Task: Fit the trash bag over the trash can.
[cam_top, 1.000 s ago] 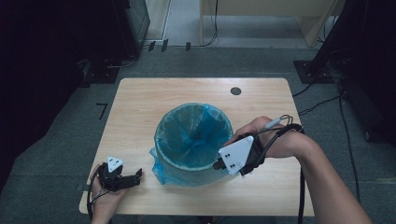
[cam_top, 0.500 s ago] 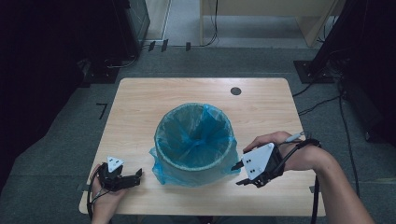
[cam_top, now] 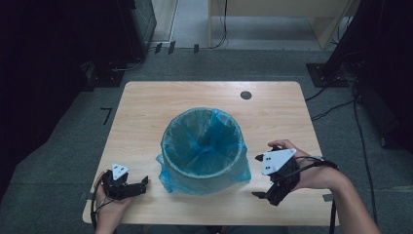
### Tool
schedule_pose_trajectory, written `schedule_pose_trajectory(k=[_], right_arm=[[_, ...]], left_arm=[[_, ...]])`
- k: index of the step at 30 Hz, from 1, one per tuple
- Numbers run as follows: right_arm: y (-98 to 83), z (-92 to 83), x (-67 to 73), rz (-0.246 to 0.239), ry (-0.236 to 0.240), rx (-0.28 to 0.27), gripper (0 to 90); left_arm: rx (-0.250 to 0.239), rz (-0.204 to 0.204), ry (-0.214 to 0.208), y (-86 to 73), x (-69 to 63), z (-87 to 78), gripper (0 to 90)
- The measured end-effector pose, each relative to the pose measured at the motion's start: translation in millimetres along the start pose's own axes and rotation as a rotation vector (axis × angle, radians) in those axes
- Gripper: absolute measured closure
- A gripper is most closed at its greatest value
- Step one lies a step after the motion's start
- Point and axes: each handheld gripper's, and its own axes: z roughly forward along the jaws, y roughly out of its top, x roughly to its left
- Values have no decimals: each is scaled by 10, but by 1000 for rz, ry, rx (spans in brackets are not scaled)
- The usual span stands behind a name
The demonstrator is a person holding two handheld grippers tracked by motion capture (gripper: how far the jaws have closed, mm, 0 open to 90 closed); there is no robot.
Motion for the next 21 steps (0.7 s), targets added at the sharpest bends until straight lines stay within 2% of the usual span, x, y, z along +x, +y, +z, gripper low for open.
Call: schedule_pose_trajectory(k=[4, 6, 8, 13, 17, 21], right_arm=[[-108, 67, -48, 68, -69, -3, 0], [-171, 124, -98, 154, -122, 27, 0], [-236, 172, -151, 218, -211, 63, 0], [-416, 261, -288, 378, -331, 52, 0], [-521, 280, -343, 477, -351, 5, 0], [-621, 328, -378, 536, -410, 21, 0]], left_arm=[[0, 0, 0, 0, 0, 0, 0], [0, 0, 0, 0, 0, 0, 0], [0, 0, 0, 0, 0, 0, 0], [0, 0, 0, 0, 0, 0, 0], [0, 0, 0, 0, 0, 0, 0], [0, 0, 0, 0, 0, 0, 0]])
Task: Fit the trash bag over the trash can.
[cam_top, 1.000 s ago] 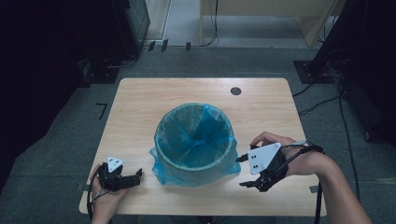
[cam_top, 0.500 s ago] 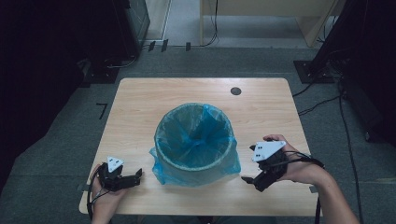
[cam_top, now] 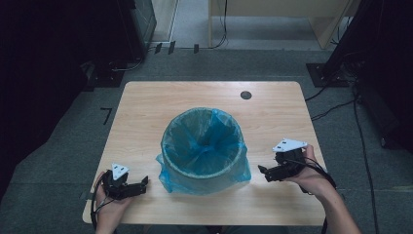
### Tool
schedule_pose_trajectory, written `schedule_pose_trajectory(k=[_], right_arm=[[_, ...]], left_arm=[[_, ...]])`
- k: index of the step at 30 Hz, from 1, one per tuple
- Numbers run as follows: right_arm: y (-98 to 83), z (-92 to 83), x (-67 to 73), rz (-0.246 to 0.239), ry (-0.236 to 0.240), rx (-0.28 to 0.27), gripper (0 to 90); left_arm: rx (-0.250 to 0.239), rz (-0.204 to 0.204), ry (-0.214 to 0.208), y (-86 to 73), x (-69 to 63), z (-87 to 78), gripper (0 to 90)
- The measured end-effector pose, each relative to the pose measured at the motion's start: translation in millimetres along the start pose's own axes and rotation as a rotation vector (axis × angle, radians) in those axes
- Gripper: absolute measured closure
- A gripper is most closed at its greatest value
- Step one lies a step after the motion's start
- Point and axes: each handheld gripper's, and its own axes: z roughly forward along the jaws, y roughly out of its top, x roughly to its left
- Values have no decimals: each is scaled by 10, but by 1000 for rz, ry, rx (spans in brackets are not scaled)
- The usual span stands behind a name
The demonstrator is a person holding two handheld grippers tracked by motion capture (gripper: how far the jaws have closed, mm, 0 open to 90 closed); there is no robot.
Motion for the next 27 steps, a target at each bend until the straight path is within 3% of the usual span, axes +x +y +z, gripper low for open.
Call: schedule_pose_trajectory(k=[3, 8, 12, 27], right_arm=[[-86, 65, -84, 66, -47, 17, 0], [-256, 115, -211, 132, -111, 28, 0], [-397, 127, -329, 197, -142, 52, 0], [-864, 42, -604, 308, -251, 92, 0]], left_arm=[[0, 0, 0, 0, 0, 0, 0], [0, 0, 0, 0, 0, 0, 0], [1, 0, 0, 0, 0, -1, 0], [0, 0, 0, 0, 0, -1, 0]])
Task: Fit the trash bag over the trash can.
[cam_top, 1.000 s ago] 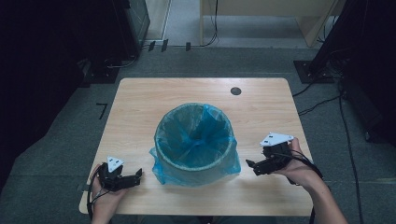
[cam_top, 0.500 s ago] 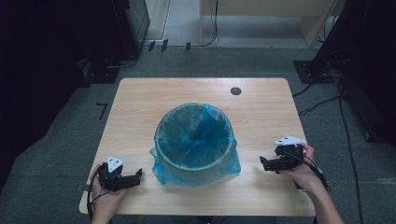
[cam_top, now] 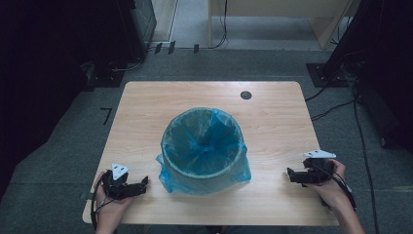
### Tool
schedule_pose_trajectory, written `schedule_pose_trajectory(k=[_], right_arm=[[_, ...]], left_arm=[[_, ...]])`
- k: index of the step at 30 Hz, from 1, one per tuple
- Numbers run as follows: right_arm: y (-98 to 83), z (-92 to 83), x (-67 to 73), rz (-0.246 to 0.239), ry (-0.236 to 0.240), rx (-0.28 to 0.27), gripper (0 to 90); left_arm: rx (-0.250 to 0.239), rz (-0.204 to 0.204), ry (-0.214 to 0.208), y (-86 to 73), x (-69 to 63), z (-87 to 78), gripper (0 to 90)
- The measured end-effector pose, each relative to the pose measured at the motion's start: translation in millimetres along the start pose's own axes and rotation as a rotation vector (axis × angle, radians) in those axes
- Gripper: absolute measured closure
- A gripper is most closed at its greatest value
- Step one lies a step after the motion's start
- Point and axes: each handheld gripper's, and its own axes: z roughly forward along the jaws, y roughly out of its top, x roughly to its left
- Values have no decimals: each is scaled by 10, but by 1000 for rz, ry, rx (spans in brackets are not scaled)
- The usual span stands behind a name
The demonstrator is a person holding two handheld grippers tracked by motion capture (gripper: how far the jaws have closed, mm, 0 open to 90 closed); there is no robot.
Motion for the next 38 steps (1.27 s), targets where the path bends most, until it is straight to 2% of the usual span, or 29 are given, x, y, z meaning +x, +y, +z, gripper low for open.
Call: schedule_pose_trajectory(k=[3, 5, 14, 18, 20, 24, 38], right_arm=[[-79, 8, -53, 7, -12, 14, 0], [-118, -3, -80, 35, -7, 4, 0], [-292, -72, -138, 94, 9, -32, 0], [-386, -102, -160, 103, 2, -72, 0], [-447, -110, -177, 102, 1, -110, 0], [-504, -127, -185, 112, -5, -135, 0], [-520, -137, -197, 108, -2, -137, 0]], left_arm=[[0, 0, 0, 0, 0, 0, 0], [0, 0, 0, 0, 0, 0, 0], [1, -1, 1, 0, 1, -1, 0], [1, -1, 1, 0, 1, -1, 0], [0, -1, 1, 0, 1, -1, 0], [0, -1, 2, -1, 1, -1, 0], [1, -2, 2, 0, 2, -1, 0]])
